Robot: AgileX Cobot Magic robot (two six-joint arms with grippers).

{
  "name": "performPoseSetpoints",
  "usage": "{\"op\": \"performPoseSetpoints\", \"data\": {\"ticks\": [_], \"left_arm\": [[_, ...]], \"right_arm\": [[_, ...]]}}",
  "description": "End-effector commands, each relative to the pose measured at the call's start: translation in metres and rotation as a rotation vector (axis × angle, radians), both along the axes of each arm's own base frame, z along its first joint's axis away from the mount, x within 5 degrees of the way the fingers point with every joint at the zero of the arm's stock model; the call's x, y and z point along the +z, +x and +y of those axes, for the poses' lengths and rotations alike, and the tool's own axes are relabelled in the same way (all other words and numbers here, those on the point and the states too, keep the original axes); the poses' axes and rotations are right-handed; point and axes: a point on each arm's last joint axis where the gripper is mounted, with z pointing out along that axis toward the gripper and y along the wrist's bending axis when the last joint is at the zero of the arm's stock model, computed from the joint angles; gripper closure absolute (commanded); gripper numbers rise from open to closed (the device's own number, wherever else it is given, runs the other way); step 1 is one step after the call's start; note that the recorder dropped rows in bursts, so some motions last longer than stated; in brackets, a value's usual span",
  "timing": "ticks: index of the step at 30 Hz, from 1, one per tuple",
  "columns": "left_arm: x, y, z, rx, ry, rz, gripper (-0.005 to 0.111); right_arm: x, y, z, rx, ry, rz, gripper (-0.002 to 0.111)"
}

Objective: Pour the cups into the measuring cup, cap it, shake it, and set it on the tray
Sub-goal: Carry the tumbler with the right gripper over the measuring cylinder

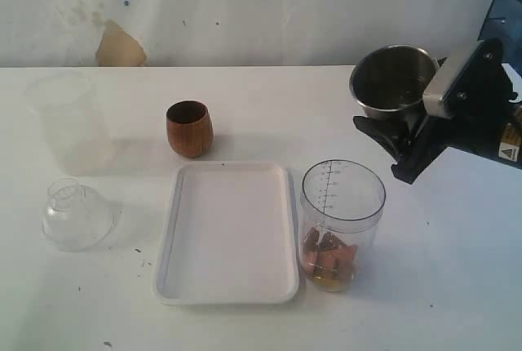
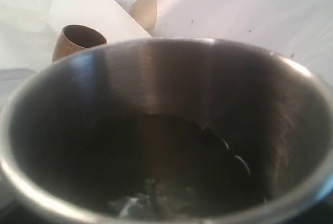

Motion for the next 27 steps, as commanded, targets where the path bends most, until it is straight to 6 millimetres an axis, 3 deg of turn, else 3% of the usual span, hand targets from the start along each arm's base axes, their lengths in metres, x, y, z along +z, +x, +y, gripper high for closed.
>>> {"op": "performPoseSetpoints", "data": {"ticks": [1,27], "left_arm": [[-0.0010,0.0000,0.0000,0.000,-0.004,-0.010,0.106],[-0.0010,0.0000,0.0000,0.000,-0.004,-0.010,0.106]], "right_arm": [[0.0124,0.0025,0.0002,0.021,0.009,-0.099,0.108],[0.0174,0.0010,0.0031,0.065,-0.016,-0.182,0.108]]}}
